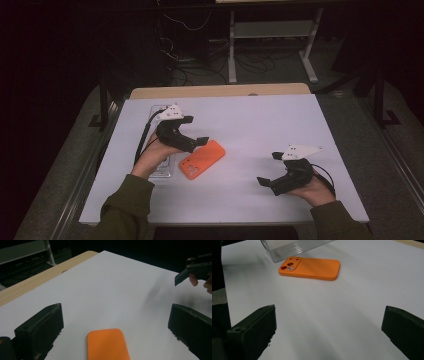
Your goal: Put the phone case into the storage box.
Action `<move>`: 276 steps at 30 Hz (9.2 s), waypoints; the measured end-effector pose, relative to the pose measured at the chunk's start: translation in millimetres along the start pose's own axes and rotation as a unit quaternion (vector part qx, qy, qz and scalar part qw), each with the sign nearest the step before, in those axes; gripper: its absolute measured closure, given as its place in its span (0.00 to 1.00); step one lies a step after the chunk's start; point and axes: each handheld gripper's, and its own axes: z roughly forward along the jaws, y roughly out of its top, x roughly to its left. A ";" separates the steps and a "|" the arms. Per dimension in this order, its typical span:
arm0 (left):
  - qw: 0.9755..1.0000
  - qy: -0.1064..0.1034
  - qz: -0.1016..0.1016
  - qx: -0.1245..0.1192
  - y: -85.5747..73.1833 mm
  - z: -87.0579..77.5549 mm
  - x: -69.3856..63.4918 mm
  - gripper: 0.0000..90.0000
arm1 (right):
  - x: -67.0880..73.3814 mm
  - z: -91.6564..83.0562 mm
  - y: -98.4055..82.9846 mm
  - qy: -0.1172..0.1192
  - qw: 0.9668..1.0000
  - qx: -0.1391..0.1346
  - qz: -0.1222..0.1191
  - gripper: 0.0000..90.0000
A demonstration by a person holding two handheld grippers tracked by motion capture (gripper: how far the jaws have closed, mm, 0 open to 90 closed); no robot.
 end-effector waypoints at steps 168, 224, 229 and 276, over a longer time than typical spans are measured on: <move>0.882 0.048 0.021 0.469 -34.3 90.1 -15.3 0.13 | -0.2 1.8 2.6 0.005 1.000 -0.003 -0.003 0.00; 0.923 0.014 0.024 0.384 2.0 61.5 -30.4 0.17 | -1.0 0.3 2.4 0.003 1.000 -0.003 -0.001 0.00; 0.927 0.003 0.030 0.374 7.8 61.5 -36.5 0.17 | -1.4 -0.6 1.9 0.002 1.000 -0.003 -0.001 0.00; 0.942 -0.055 0.042 0.327 21.3 67.3 -58.6 0.17 | -3.6 17.3 1.6 -0.033 0.999 0.004 0.023 0.00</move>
